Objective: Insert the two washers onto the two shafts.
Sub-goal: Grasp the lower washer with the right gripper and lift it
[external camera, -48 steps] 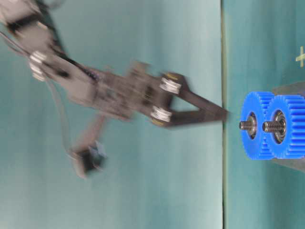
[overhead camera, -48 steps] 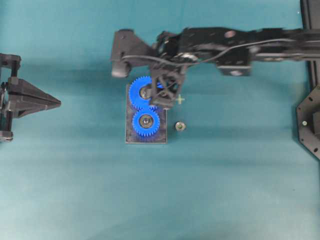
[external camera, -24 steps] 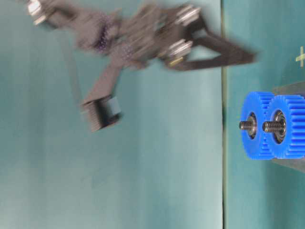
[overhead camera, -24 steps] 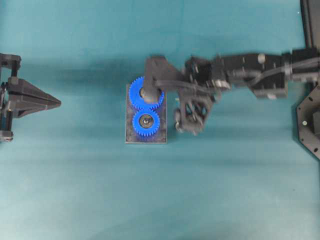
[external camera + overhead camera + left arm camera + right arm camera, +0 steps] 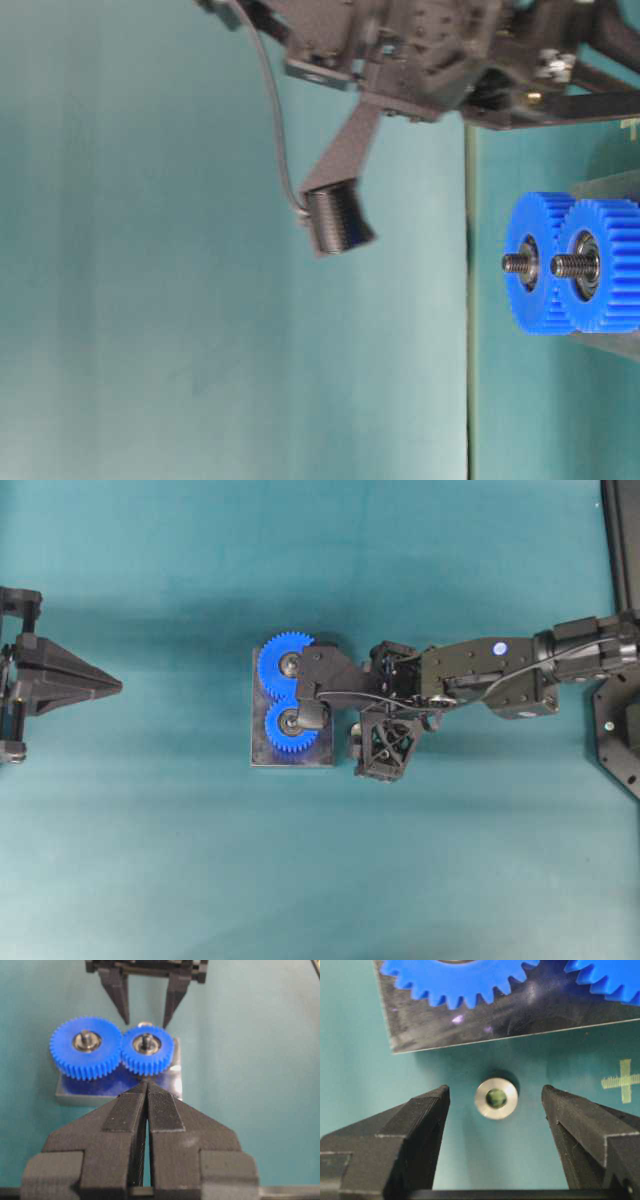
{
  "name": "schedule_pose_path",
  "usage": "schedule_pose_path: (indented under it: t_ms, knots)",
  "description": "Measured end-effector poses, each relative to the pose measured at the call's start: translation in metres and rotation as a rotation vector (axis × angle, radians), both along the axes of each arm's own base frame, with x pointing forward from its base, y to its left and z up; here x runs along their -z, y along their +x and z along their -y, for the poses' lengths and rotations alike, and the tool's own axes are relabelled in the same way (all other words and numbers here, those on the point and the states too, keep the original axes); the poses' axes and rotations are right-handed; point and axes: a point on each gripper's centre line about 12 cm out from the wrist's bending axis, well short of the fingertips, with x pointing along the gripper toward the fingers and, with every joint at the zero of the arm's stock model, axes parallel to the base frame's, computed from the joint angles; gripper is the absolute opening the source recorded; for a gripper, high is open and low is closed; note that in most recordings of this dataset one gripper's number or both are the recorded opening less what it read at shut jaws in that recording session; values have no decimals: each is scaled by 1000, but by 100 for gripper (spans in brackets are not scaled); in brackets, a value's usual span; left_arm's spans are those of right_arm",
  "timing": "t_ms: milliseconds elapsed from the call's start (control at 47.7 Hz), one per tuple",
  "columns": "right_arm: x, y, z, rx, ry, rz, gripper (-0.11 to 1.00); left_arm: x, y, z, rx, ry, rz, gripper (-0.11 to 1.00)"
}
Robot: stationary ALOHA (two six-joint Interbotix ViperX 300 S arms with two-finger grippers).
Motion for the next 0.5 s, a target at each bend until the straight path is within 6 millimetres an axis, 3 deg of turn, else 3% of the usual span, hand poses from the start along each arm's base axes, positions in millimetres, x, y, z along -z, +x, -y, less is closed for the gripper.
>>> schedule_pose_path:
  t_ms: [503]
  knots:
    - [13,-4,1,2,-3,-26,77,0,0,0,0,-1,0,0]
